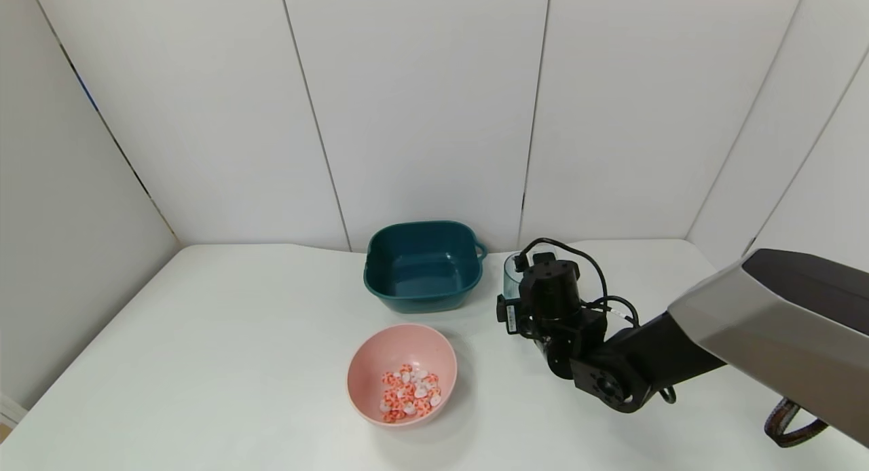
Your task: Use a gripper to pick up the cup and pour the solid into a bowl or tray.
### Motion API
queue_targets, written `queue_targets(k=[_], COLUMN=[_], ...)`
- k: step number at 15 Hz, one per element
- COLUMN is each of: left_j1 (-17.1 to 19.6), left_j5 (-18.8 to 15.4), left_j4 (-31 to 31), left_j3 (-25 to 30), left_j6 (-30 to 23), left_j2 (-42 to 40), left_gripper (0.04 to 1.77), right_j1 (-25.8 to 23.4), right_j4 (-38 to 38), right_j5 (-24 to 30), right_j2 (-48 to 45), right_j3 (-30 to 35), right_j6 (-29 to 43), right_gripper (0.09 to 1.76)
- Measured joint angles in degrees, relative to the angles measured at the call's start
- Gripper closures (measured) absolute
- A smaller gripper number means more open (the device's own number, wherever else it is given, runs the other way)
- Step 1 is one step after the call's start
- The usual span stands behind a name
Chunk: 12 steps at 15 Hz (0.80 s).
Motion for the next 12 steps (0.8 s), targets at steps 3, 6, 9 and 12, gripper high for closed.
queue_targets(k=[3, 6, 9, 12], left_j1=[0.0, 0.0, 0.0, 0.0], left_j5=[-0.02, -0.02, 0.0, 0.0], left_j4=[0.0, 0.0, 0.0, 0.0], left_j3=[0.0, 0.0, 0.0, 0.0], left_j6=[0.0, 0.0, 0.0, 0.02], left_j2=[0.0, 0.0, 0.0, 0.0], left_gripper=[0.09, 0.09, 0.09, 0.09], right_j1=[0.77, 1.71, 2.82, 4.0], right_j4=[1.39, 4.22, 4.56, 7.42], right_j5=[1.43, 1.77, 3.15, 4.02], right_j2=[-2.04, -4.46, -8.02, -13.67], right_j3=[2.32, 4.11, 7.86, 11.54], right_j6=[1.84, 4.38, 4.69, 4.63], right_gripper=[0.15, 0.15, 0.15, 0.15])
